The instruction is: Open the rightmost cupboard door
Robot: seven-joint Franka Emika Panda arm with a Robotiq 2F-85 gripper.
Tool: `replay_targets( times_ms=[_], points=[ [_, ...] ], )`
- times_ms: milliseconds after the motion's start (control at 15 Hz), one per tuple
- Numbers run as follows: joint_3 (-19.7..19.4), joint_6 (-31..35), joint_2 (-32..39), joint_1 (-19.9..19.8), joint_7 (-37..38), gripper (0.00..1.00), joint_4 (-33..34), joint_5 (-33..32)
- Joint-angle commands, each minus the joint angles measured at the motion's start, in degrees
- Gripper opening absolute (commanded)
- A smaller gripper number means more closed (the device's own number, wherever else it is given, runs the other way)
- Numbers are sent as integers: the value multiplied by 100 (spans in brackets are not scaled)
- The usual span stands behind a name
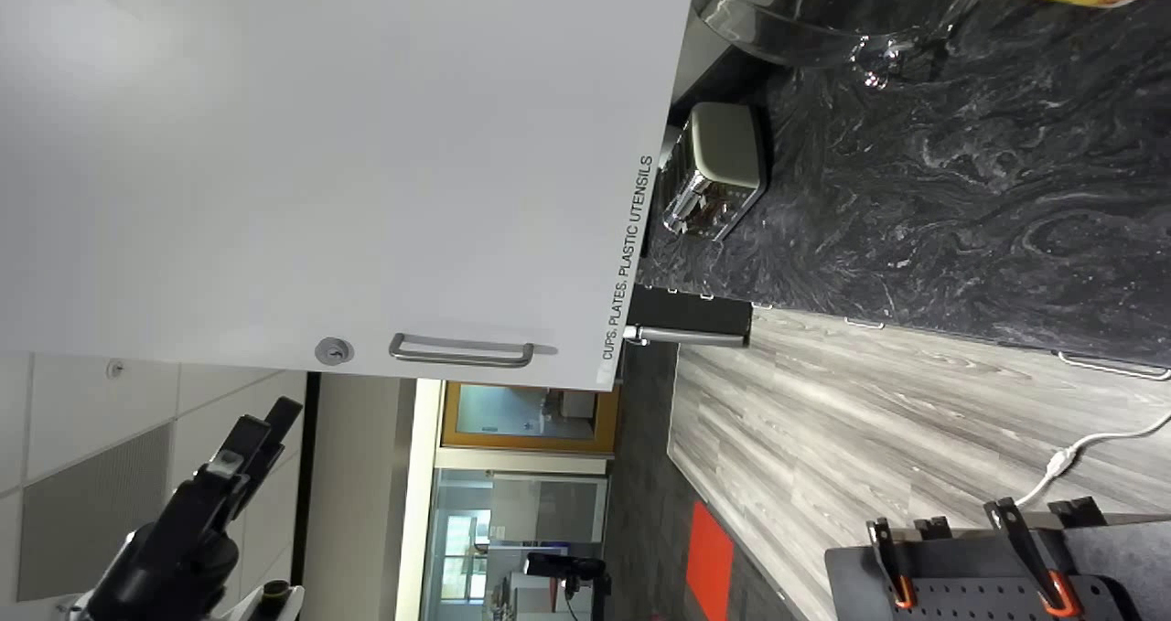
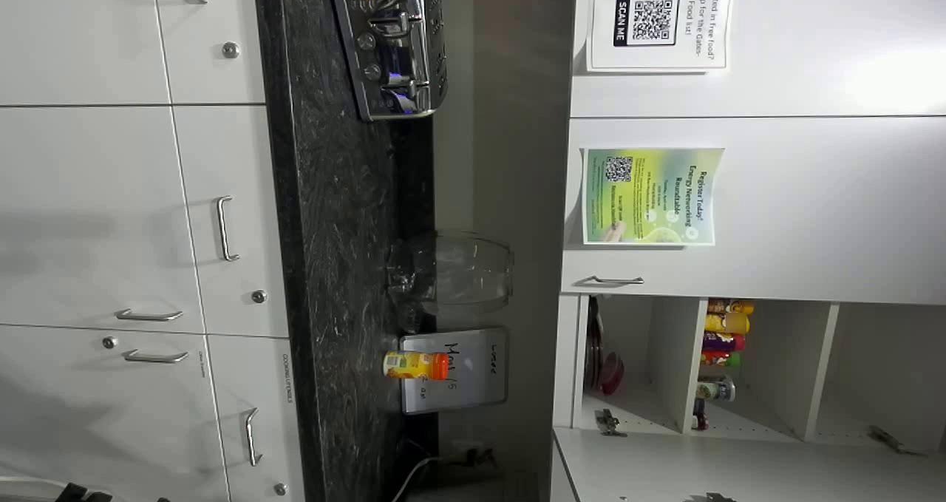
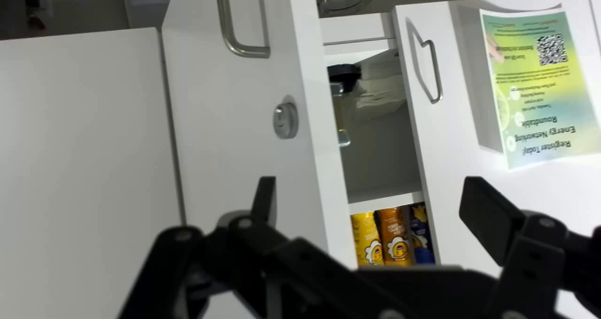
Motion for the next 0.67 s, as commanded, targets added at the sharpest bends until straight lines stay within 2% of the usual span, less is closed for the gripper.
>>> replay_targets(
  times_ms=[0,333,600],
  points=[
    [214,-292,-30,237,85,100,22,137],
    [427,-560,-55,477,97,100,-28,182],
    [541,-914,175,863,-8,100,-43,303]
  ],
)
